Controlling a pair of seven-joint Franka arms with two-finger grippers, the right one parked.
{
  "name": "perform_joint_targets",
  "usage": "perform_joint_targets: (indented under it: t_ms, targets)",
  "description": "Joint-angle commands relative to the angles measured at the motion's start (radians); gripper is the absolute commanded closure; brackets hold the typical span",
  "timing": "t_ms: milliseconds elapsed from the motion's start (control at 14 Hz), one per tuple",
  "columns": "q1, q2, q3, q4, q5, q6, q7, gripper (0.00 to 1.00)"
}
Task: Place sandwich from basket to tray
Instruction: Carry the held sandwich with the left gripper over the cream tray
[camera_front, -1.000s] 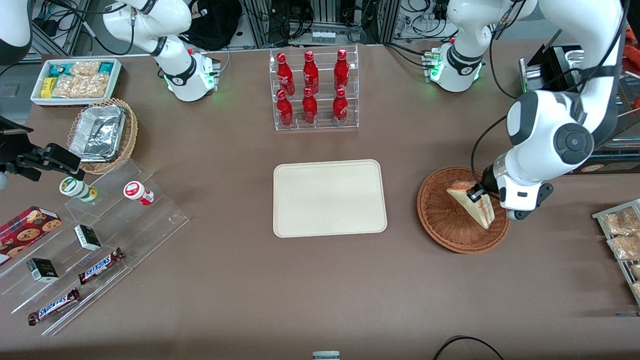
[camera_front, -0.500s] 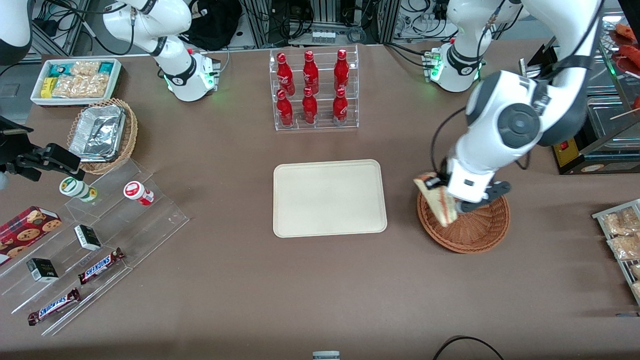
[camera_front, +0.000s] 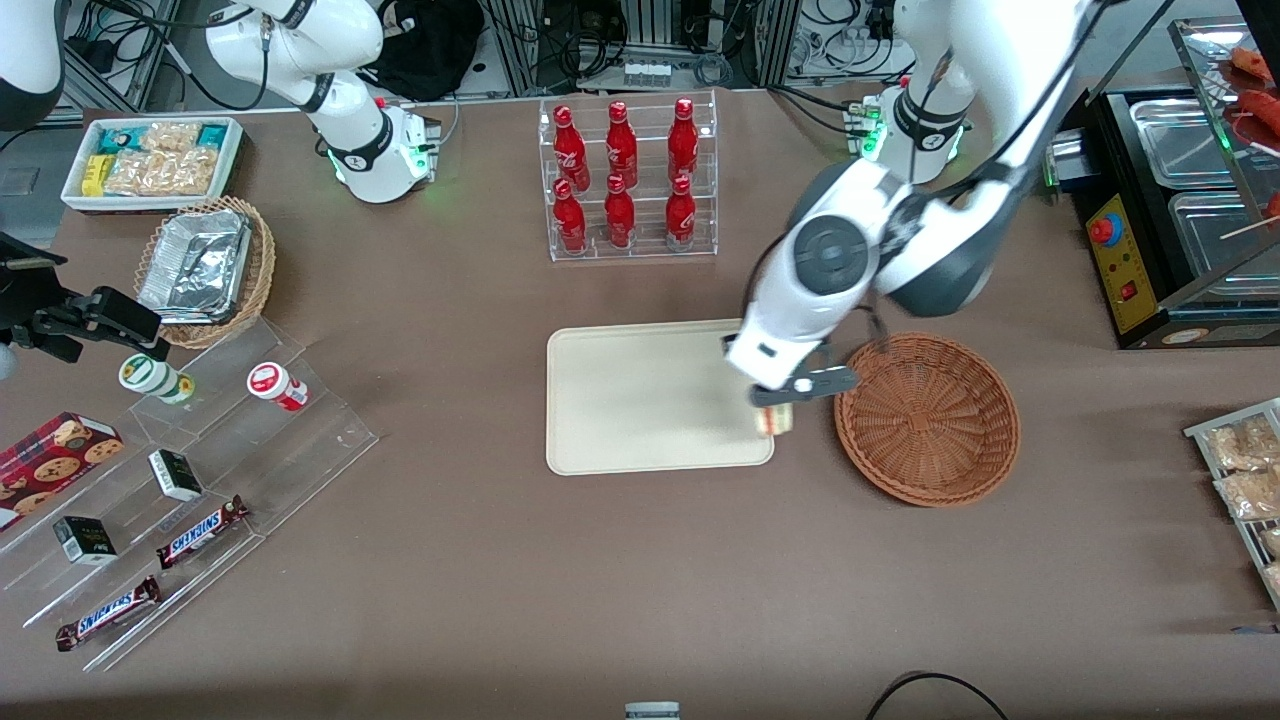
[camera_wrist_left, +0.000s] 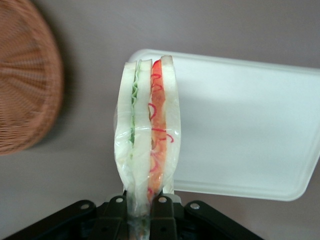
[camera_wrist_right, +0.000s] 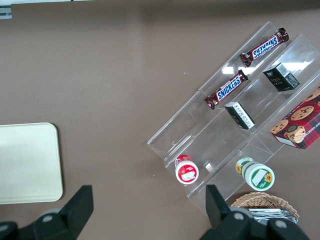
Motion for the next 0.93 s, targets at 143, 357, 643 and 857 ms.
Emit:
perform_joint_targets:
  t_ms: [143,357,643,857]
  targets:
    - [-0.128,0.127,0.004,0.081,0.087,0.085,-0.018,0.88]
    - [-0.168,0.177,0.007,0.081,0.155,0.131,-0.036,0.87]
    - [-0.196,0.239,0.01,0.081,0.201,0.218,-0.126,0.87]
    - [-0.199,0.27,0.01,0.083,0.25,0.24,-0.151,0.87]
